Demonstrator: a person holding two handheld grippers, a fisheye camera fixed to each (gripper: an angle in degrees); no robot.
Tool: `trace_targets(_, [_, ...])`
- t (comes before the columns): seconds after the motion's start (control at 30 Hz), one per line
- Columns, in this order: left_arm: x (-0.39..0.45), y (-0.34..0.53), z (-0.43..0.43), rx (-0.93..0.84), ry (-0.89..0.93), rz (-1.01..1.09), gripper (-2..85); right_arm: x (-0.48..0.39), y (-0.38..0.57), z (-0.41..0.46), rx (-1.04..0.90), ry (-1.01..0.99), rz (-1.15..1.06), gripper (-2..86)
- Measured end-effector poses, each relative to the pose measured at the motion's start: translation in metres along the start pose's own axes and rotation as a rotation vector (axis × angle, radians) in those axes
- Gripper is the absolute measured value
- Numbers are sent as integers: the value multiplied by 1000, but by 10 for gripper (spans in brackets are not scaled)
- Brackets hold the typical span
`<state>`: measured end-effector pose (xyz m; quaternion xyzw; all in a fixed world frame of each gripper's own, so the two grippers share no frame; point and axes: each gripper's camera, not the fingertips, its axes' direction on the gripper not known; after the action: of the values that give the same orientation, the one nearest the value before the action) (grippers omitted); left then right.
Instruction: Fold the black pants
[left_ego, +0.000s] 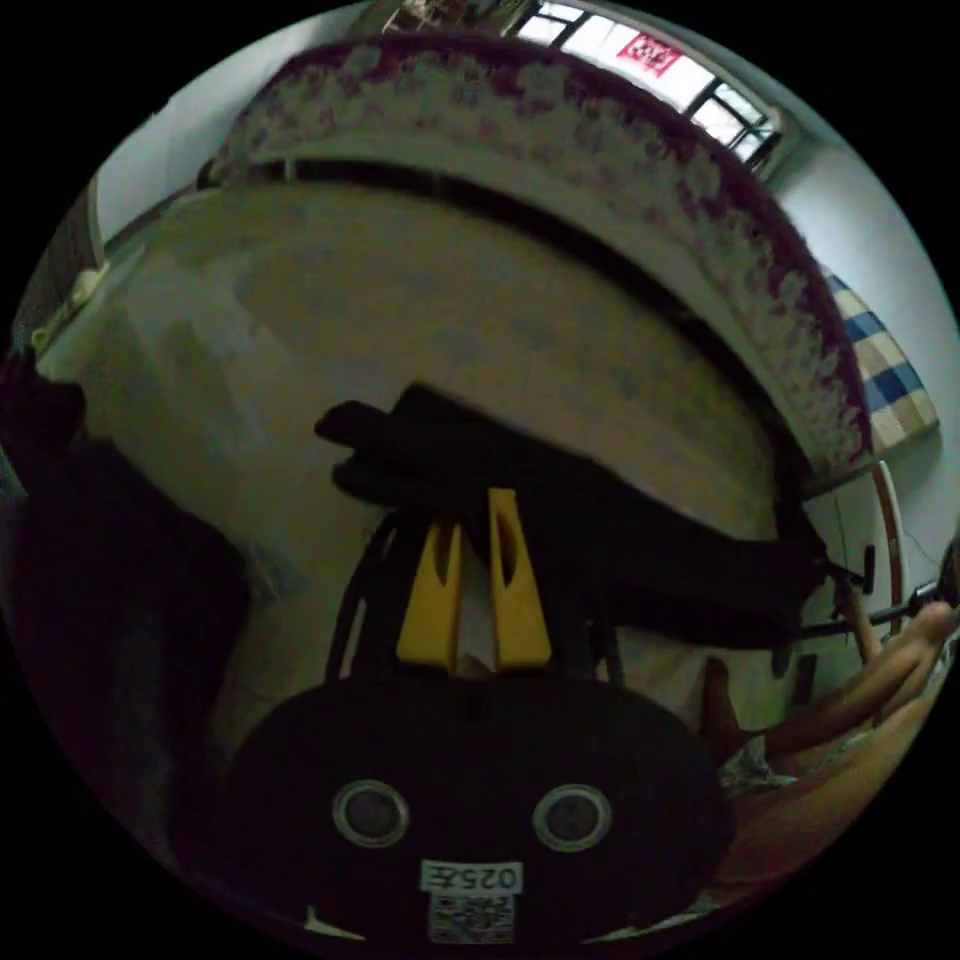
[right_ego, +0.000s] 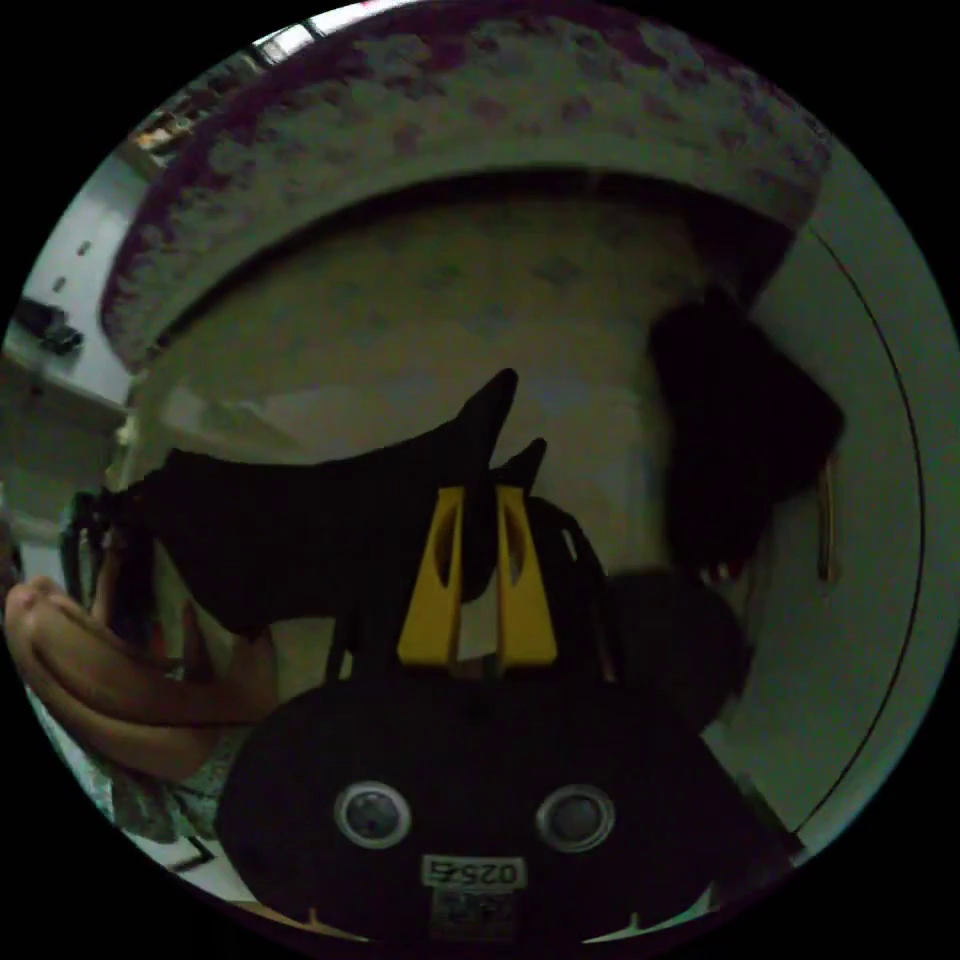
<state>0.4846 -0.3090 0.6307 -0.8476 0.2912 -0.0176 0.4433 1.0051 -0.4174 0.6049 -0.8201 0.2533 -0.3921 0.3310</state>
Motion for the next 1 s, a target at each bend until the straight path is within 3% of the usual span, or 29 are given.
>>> trace_targets(0.1, [-29, 40, 63, -254, -2, -114, 39, 42, 16, 81, -285, 48, 185, 64])
trace_targets(0.13, [-45, 55, 51, -144, 16, -182, 31, 49, 22, 101, -315, 71, 273, 60])
trace_targets(0.17, [-66, 63, 37, -112, 51, -306, 29, 41, 29, 102, -191, 94, 320, 58])
trace_targets(0.27, [-89, 79, 1, 2, 49, -416, 29, -10, 47, 94, 222, 13, 315, 90])
trace_targets(0.37, [-66, 87, -32, 144, -40, -342, 28, -73, 62, 119, 441, -202, 255, 141])
trace_targets(0.43, [-34, 90, -44, 242, -93, -249, 23, -105, 67, 155, 464, -403, 256, 142])
trace_targets(0.53, [34, 83, -24, 265, 65, 21, 16, -168, 64, 228, 422, -659, 198, 123])
trace_targets(0.63, [98, 72, 38, 89, 194, 279, 9, -241, 44, 306, 279, -705, 70, 109])
trace_targets(0.7, [120, 73, 77, -28, 137, 350, 6, -286, 30, 356, 106, -607, -52, 89])
trace_targets(0.73, [127, 78, 110, -164, 70, 415, 4, -314, 23, 397, -75, -453, -113, 44])
trace_targets(0.8, [123, 94, 110, -27, 58, 474, -3, -334, 24, 412, 31, -259, -166, 19])
trace_targets(0.9, [105, 95, 93, -150, -7, 392, -3, -364, 4, 430, -42, -405, -293, 56])
trace_targets(1.0, [66, 100, 57, -91, -46, 122, 28, -400, -29, 437, 20, -631, -457, 110])
